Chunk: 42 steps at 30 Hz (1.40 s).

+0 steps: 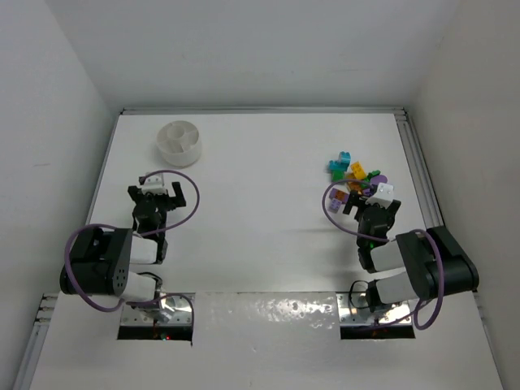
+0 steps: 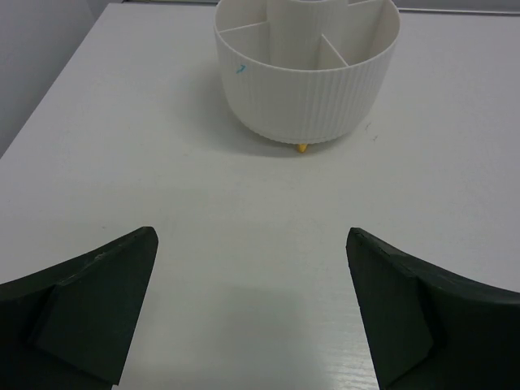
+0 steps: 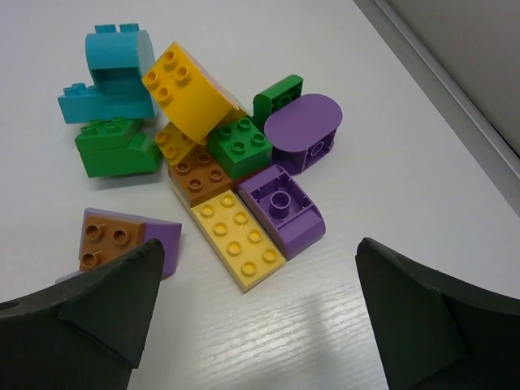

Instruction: Sort the legos into containers by color

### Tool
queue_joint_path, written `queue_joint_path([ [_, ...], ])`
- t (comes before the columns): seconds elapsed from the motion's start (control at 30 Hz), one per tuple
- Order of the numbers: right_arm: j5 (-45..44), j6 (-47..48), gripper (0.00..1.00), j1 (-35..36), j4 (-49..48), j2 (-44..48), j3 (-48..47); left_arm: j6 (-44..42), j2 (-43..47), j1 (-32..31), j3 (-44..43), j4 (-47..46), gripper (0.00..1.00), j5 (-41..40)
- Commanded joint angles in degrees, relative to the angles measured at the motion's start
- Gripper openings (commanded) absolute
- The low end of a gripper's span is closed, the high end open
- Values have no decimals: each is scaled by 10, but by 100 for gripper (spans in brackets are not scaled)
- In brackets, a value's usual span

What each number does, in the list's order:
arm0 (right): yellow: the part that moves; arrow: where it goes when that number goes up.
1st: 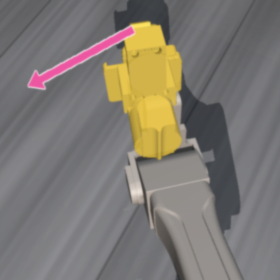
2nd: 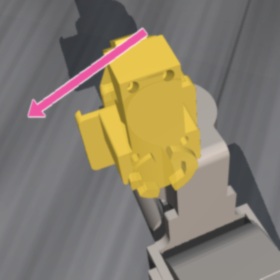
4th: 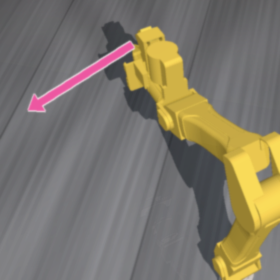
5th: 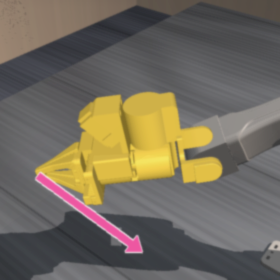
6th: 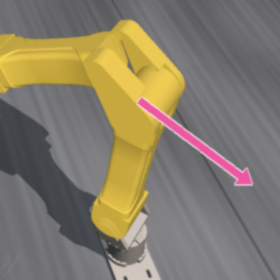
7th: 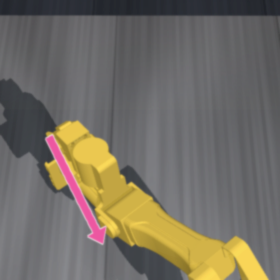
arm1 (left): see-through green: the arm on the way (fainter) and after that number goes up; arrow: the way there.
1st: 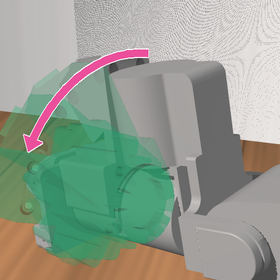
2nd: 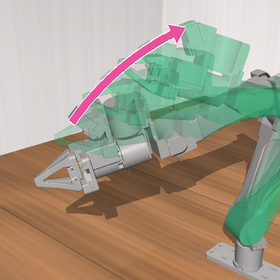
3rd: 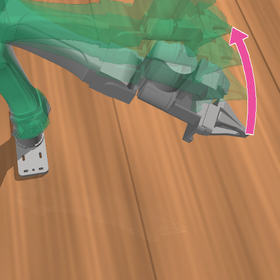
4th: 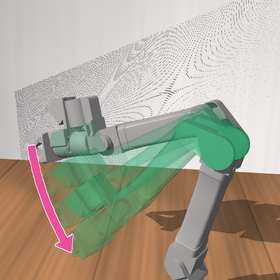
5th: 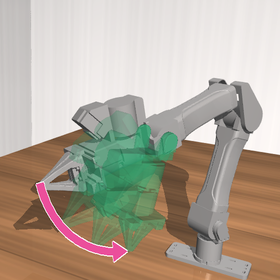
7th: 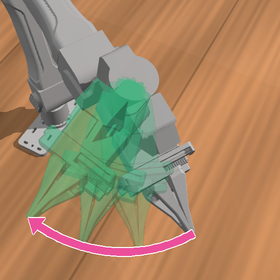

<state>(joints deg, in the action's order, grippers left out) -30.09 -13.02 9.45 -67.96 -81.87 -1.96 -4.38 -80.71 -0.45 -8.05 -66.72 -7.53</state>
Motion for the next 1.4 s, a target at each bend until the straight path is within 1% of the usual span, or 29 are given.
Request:
queue_joint_path([
  [0.0, -6, 4, 99, 0, -10, 26, 45, 7, -2, -3, -9, -25, 100, -1],
  [0.07, 25, 18, 99, 0, 75, 89, 23, 6, -1, -3, -7, -29, 100, 4],
  [0.1, 57, 23, 99, 0, 220, 167, -12, -23, 3, -3, -15, -32, 100, 62],
  [0.13, 76, 25, 99, 0, 292, 202, -76, -39, 43, -3, -32, 47, 100, 103],
  [0.17, 103, 38, 99, 0, 350, 233, -108, -54, 75, -3, -62, 133, 100, 131],
  [0.2, 174, 85, 99, 0, 433, 279, -169, -101, 100, -3, -142, 219, 100, 206],
  [0.23, 208, 106, 99, 0, 468, 297, -202, -116, 119, -3, -180, 348, 100, 251],
  [0.27, 234, 125, 99, 0, 498, 308, -232, -130, 122, -3, -223, 413, 100, 277],
  [0.3, 253, 168, 99, 0, 553, 315, -267, -138, 122, -3, -301, 465, 100, 309],
  [0.33, 274, 185, 99, 0, 574, 313, -328, -130, 122, -3, -333, 536, 100, 309],
  [0.4, 291, 224, 99, 0, 637, 294, -391, -123, 117, -3, -397, 591, 100, 306],
  [0.43, 299, 293, 99, 0, 669, 278, -457, -129, 109, -3, -461, 636, 100, 294],
  [0.47, 335, 326, 99, 0, 738, 242, -491, -136, 104, -3, -492, 654, 100, 288],
  [0.5, 340, 328, 99, 0, 762, 224, -554, -144, 100, -3, -542, 666, 100, 271],
  [0.53, 340, 291, 99, 0, 767, 207, -577, -139, 89, -3, -560, 693, 100, 259],
  [0.57, 286, 220, 99, 0, 738, 182, -593, -130, 85, -3, -577, 700, 100, 248],
  [0.6, 227, 51, 99, 0, 725, 171, -615, -115, 77, -3, -600, 714, 100, 230],
  [0.63, 212, 16, 87, -3, 728, 147, -627, -114, 74, -3, -608, 726, 100, 233],
  [0.67, 239, 22, 68, -3, 774, 131, -640, -122, 72, -3, -615, 744, 100, 248],
  [0.7, 264, 50, 25, -2, 811, 115, -671, -169, 75, -3, -620, 786, 100, 305],
  [0.73, 261, 28, 12, 0, 851, 98, -686, -193, 79, -4, -616, 802, 100, 333],
  [0.77, 200, -51, 13, 0, 917, 70, -695, -193, 94, -4, -594, 804, 100, 352],
  [0.83, 134, -102, 46, 0, 961, 57, -679, -161, 114, -4, -557, 782, 100, 339],
  [0.87, 123, -117, 72, 0, 977, 53, -667, -149, 125, -4, -538, 771, 100, 329],
  [0.9, 116, -146, 78, 0, 980, 51, -636, -130, 146, -5, -502, 746, 100, 303],
  [0.97, 124, -183, 80, 1, 987, 48, -610, -114, 164, -7, -459, 722, 100, 277],
  [1.07, 104, -250, 72, 8, 1015, 22, -576, -104, 190, -7, -428, 688, 100, 239],
  [1.17, 100, -279, 69, 25, 1015, 12, -552, -99, 188, -8, -422, 690, 100, 227],
  [1.37, 76, -329, 72, 76, 1000, -19, -534, -88, 176, -7, -416, 690, 100, 212],
])
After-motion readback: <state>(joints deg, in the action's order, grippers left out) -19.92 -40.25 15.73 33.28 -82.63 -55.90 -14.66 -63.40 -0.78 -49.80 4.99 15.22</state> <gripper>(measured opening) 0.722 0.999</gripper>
